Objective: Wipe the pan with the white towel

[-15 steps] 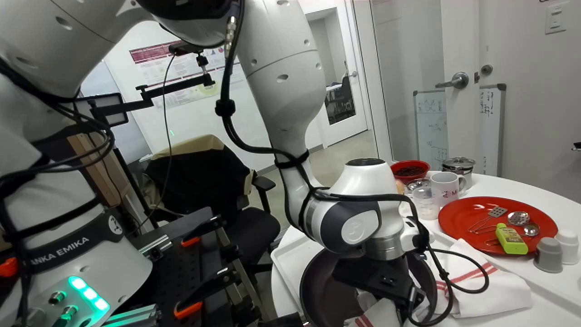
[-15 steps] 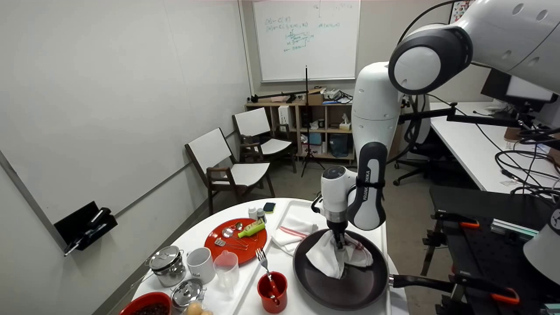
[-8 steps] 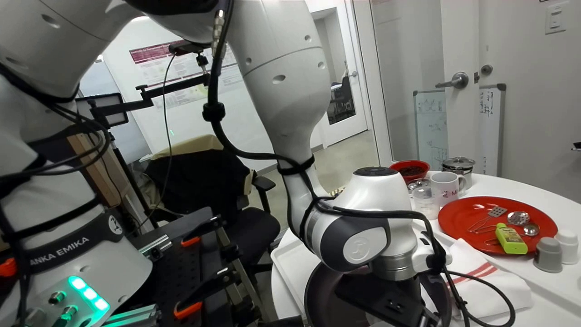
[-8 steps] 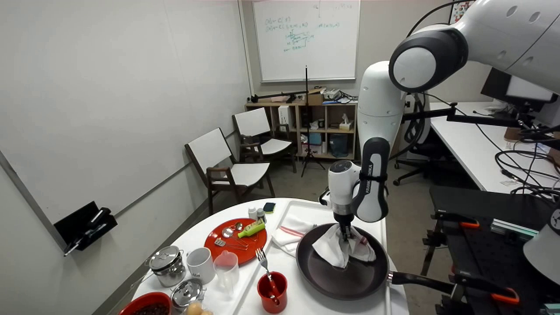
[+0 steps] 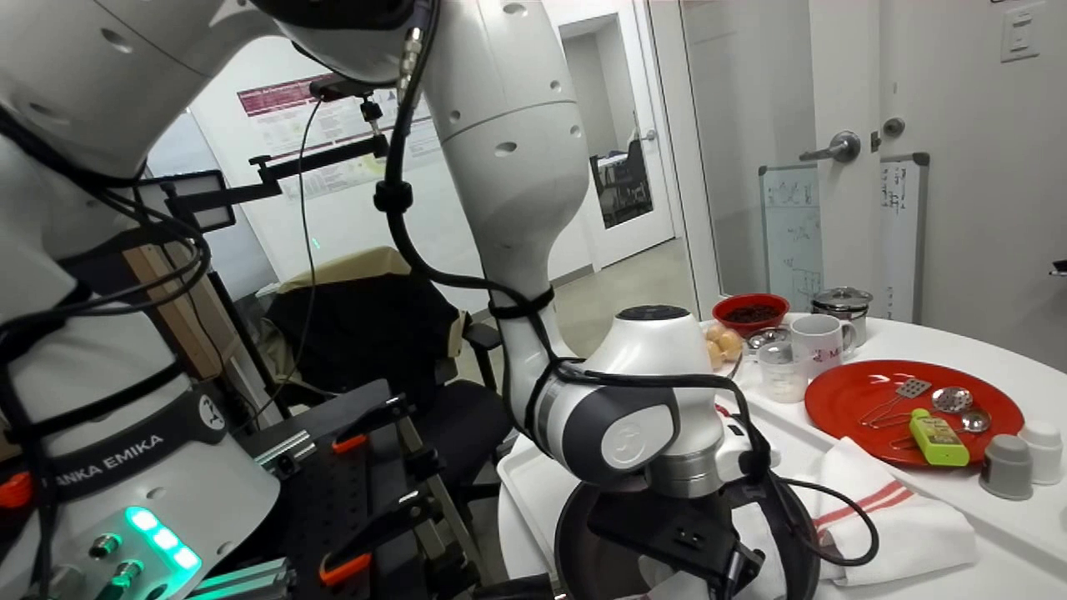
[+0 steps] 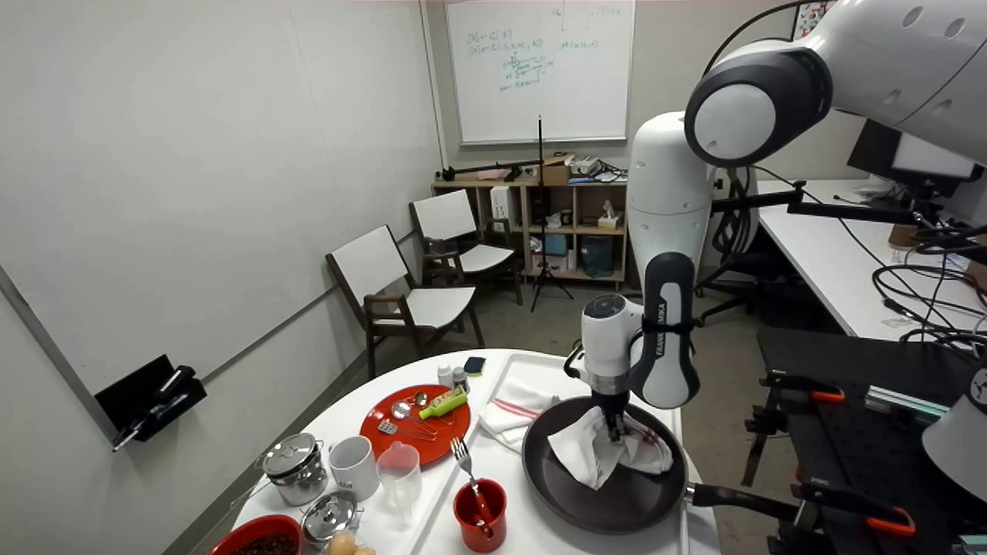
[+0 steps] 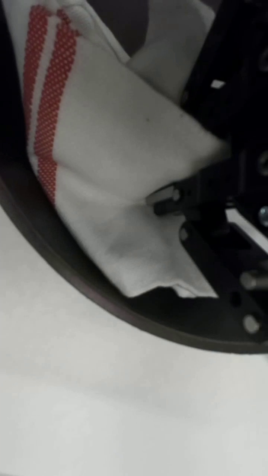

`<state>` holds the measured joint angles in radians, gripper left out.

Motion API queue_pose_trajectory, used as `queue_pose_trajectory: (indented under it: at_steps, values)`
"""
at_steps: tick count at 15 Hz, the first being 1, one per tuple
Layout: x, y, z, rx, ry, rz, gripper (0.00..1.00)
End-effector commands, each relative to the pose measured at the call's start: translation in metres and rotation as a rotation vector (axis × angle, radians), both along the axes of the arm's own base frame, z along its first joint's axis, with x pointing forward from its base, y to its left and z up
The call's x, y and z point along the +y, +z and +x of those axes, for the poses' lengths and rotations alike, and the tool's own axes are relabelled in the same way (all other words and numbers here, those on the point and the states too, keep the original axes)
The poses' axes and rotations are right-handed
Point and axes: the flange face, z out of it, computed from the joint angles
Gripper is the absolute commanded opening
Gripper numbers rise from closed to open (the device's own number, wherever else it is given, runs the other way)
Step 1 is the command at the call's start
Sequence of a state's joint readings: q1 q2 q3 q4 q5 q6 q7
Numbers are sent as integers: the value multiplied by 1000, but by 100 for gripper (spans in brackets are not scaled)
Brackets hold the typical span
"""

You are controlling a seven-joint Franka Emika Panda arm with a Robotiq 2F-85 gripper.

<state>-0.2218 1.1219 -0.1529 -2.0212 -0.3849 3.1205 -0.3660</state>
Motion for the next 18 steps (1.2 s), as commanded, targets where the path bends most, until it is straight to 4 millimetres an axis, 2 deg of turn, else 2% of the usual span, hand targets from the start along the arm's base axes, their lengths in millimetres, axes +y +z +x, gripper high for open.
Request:
queue_pose_trajectory:
  at_steps: [1,8,11,16,17,18]
  values:
    - [38,-12,-32,36,91,-1,3]
    - [89,-15,-77,52,292,-47,3]
    - [108,-16,-87,44,363,-68,3]
    - [140,-4,-86,-29,441,-62,3]
    - [149,1,-78,-45,449,-54,3]
    - [161,6,-61,-57,459,-54,3]
